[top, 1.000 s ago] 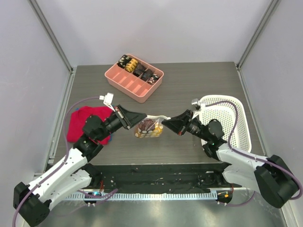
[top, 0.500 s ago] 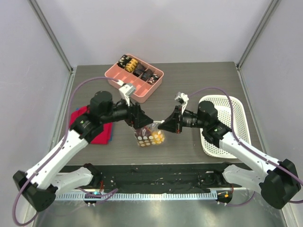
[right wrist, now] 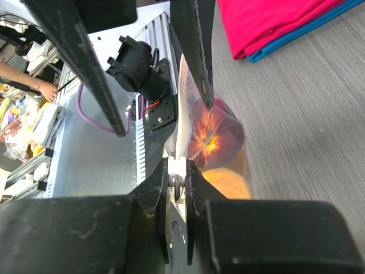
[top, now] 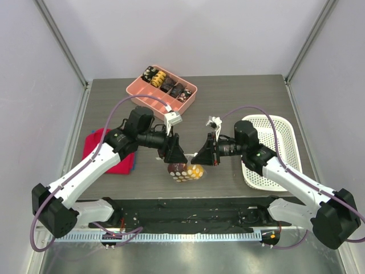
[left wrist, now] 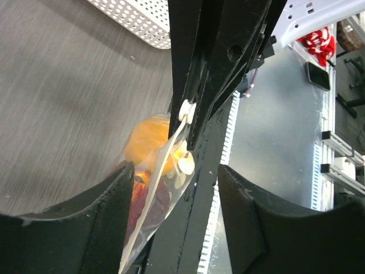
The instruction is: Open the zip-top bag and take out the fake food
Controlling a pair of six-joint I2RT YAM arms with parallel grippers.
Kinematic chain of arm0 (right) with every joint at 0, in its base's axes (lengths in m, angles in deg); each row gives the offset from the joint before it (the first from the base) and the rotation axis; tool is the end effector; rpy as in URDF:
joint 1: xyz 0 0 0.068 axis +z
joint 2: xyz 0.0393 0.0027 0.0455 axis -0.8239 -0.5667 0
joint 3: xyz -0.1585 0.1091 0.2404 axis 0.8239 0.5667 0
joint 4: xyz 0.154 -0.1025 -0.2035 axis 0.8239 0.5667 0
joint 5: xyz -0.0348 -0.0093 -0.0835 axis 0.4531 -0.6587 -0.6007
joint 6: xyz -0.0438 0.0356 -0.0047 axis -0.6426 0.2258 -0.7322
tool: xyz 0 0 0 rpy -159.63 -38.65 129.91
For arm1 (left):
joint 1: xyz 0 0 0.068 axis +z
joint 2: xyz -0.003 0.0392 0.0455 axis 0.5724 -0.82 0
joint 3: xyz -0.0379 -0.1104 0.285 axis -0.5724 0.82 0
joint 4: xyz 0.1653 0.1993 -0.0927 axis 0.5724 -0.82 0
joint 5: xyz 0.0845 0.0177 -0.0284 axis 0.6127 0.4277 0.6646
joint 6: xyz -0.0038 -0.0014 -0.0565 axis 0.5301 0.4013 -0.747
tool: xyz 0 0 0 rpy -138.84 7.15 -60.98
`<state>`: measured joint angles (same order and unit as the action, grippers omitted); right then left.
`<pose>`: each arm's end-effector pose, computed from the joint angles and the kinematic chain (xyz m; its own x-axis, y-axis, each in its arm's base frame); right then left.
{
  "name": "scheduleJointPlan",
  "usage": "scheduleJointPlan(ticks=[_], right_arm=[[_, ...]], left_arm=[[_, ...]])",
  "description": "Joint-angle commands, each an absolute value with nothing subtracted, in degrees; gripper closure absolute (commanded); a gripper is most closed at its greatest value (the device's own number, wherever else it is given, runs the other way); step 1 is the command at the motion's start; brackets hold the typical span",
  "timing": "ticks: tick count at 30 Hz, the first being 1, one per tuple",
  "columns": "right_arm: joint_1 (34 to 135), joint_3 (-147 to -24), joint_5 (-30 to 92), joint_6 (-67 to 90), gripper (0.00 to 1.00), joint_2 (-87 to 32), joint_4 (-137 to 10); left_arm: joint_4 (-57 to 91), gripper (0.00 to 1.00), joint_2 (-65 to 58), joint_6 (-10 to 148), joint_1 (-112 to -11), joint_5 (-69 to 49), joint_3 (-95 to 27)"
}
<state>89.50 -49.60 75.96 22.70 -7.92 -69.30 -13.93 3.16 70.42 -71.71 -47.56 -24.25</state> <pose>0.1758 0.1565 0.3116 -0.5186 -0.1209 -0.8464 -0.8538 0.1252 0.5053 0.1892 -0.1772 0.3675 -0.6112 0.3003 -0.7322 0.7911 0.2601 -0.5537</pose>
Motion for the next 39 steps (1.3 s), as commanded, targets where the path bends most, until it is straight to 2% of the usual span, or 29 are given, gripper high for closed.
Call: scheduleJointPlan(ticks=[1,2,4,6,8,9,10,12,15,16,21,26,31,36,37,38,39], right_arm=[[89.8,-52.4,78.3,23.3,0.99,-7.7,-72.4],[89.7,-52.4,78.4,24.1,0.99,-7.6,-72.9],[89.7,-52.4,78.5,24.7,0.99,-7.7,-73.7],[89.8,-52.6,79.1,25.7,0.98,-7.9,-74.3],[89.8,-52.5,78.4,26.6,0.99,-7.8,-75.5],[89.8,-52.3,77.8,26.7,0.89,-7.7,-75.6],[89.8,-52.3,76.4,27.0,0.75,-7.3,-75.1],[89.8,-51.5,69.2,27.0,0.47,-5.8,-73.7],[89.8,-45.1,64.8,33.3,0.34,-3.2,-81.3],[89.8,-43.4,64.7,35.0,0.33,-3.0,-88.3],[89.8,-38.6,65.6,37.0,0.31,-2.4,-97.9],[89.8,-35.7,68.7,40.8,0.33,-3.0,-108.6],[89.8,-36.1,70.9,41.5,0.42,-4.2,-110.7],[89.8,-35.7,70.8,40.9,0.62,-4.0,-109.5],[89.8,-35.6,70.8,40.8,0.68,-3.7,-109.4],[89.8,-35.4,70.8,40.5,0.8,-3.4,-109.2],[89.8,-35.3,70.5,40.2,0.86,-3.1,-107.8]], left_arm=[[-11.7,0.42,2.0,70.8,-72.1,-51.9,-24.3],[-11.6,0.48,1.7,70.7,-72.2,-51.6,-24.4],[-11.1,0.51,1.1,69.6,-72.4,-51.0,-24.3],[-10.9,0.61,0.9,69.2,-72.9,-50.7,-24.5],[-10.4,0.77,0.7,68.8,-73.5,-49.0,-24.8],[-10.4,0.84,0.8,68.7,-73.8,-48.4,-25.0],[-10.4,0.99,1.2,68.6,-73.7,-47.4,-25.1],[-9.6,1.0,3.2,67.7,-73.7,-42.5,-24.5],[-2.7,1.0,6.9,64.5,-73.7,-42.5,-21.2],[0.0,1.0,8.0,61.7,-73.8,-43.0,-19.7],[10.6,1.0,11.5,56.4,-73.7,-44.1,-13.8],[14.7,1.0,11.0,52.1,-73.8,-46.3,-11.7],[18.5,1.0,10.9,50.9,-73.9,-46.6,-10.1],[18.1,1.0,11.0,51.1,-73.9,-46.6,-10.1],[17.8,1.0,11.3,51.2,-73.9,-46.4,-10.2],[17.6,1.0,11.5,51.4,-73.8,-46.3,-10.2],[17.5,1.0,11.6,51.7,-73.8,-46.2,-10.3]])
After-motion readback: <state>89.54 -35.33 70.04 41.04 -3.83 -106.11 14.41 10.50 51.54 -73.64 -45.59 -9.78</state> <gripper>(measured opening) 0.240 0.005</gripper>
